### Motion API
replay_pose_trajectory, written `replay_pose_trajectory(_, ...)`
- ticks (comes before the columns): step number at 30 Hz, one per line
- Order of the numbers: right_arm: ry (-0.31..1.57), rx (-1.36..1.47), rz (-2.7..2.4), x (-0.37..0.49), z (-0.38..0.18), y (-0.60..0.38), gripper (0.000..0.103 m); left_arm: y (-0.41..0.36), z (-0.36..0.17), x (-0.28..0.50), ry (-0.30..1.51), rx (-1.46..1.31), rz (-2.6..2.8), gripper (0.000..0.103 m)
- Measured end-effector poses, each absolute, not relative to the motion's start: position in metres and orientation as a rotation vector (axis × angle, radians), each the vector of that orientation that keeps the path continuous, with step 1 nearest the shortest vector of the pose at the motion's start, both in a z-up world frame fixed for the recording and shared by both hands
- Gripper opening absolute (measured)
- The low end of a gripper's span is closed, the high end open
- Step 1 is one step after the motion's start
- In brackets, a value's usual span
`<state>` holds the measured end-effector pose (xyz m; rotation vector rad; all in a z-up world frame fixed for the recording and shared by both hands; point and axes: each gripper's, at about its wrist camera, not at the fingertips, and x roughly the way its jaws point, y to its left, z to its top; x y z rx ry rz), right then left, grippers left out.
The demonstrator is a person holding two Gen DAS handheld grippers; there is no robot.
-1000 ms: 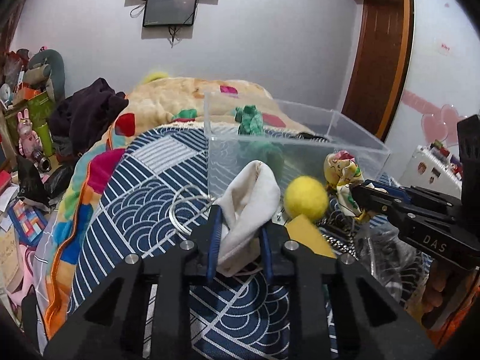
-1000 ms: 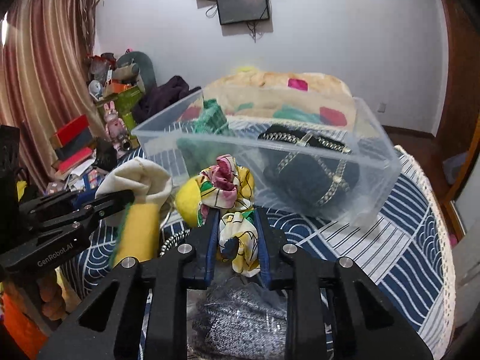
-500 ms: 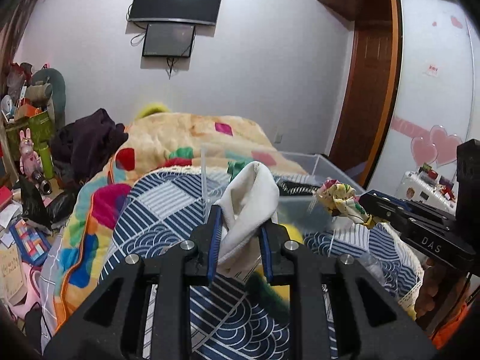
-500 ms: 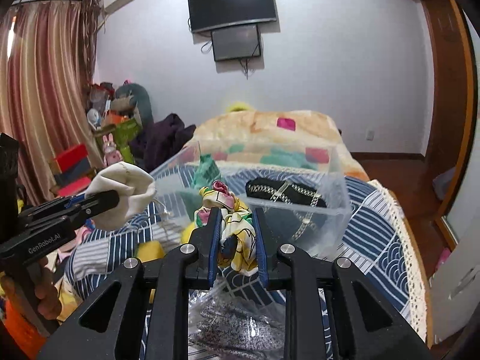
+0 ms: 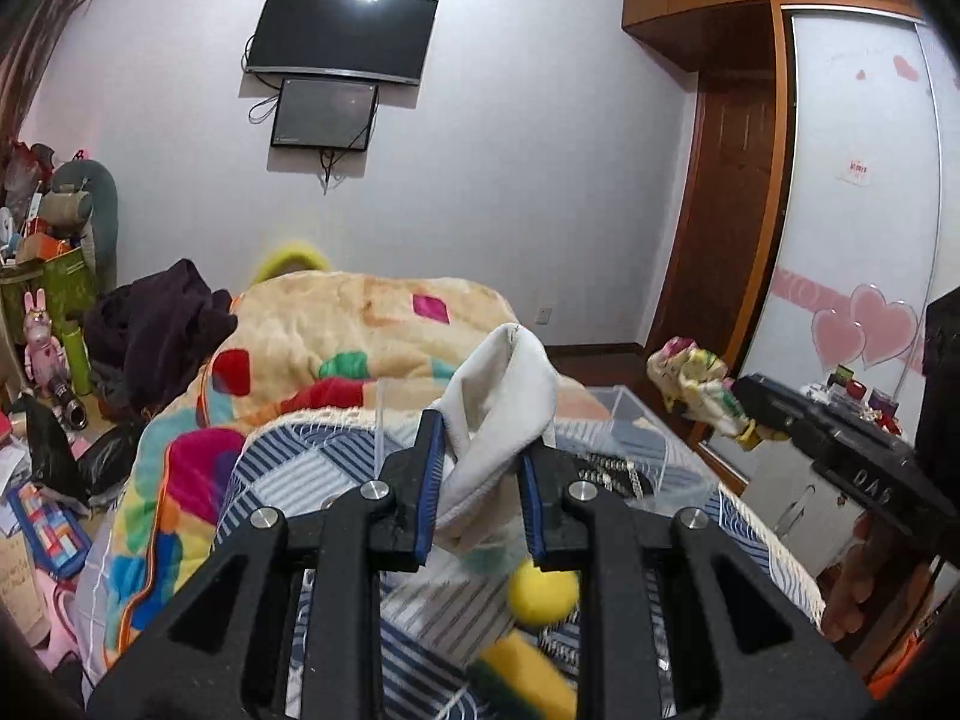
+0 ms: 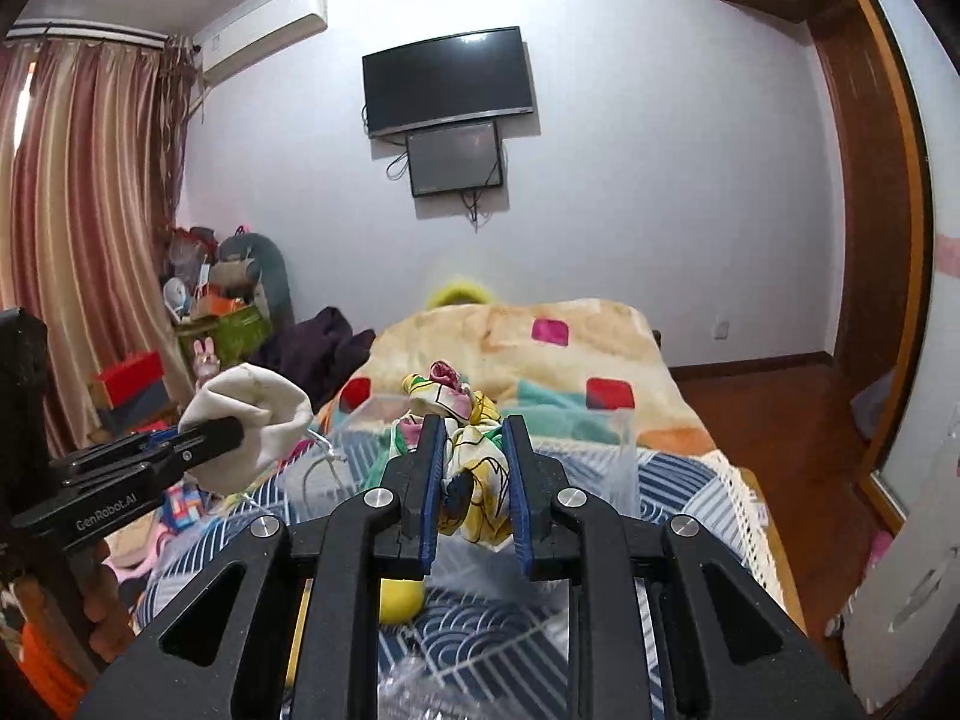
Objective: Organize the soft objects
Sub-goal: 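Carry the cap and scrunchie into the clear box and open both tools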
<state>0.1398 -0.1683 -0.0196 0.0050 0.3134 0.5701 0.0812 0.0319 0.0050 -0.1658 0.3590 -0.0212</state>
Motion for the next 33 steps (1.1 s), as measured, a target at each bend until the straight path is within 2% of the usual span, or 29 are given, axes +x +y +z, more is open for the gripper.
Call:
replay_pose_trajectory(6,0.35,-0.006,0.55,0.16,-0.026,-0.156,0.018,0.026,0.004,0.109,0.373,-0.145,-0.017,0.023)
replay_pose_trajectory(24,0.587,-0.117,0.506,0.2,-0.072,-0.141,0.018,-0.006,-0.057,0.184,0.666,-0.077,-0.095,0.023)
replay_pose_trajectory(26,0.599,-0.127,0.505,0.199,-0.073,-0.14,0.021,-0.005,-0.058,0.184,0.676,-0.08,-0.097,0.024)
replay_pose_trajectory(27,0.602,-0.133,0.507,0.198,-0.074,-0.14,0.021,-0.005,-0.057,0.184,0.681,-0.083,-0.1,0.026)
replay_pose_trajectory(29,0.602,-0.144,0.502,0.197,-0.073,-0.14,0.021,-0.004,-0.056,0.184,0.685,-0.09,-0.101,0.038)
replay_pose_trajectory(30,0.6,-0.148,0.502,0.197,-0.073,-0.142,0.022,-0.004,-0.055,0.183,0.684,-0.094,-0.101,0.041)
replay_pose_trajectory(33,0.598,-0.145,0.505,0.198,-0.07,-0.143,0.031,-0.002,-0.05,0.176,0.667,-0.106,-0.103,0.053)
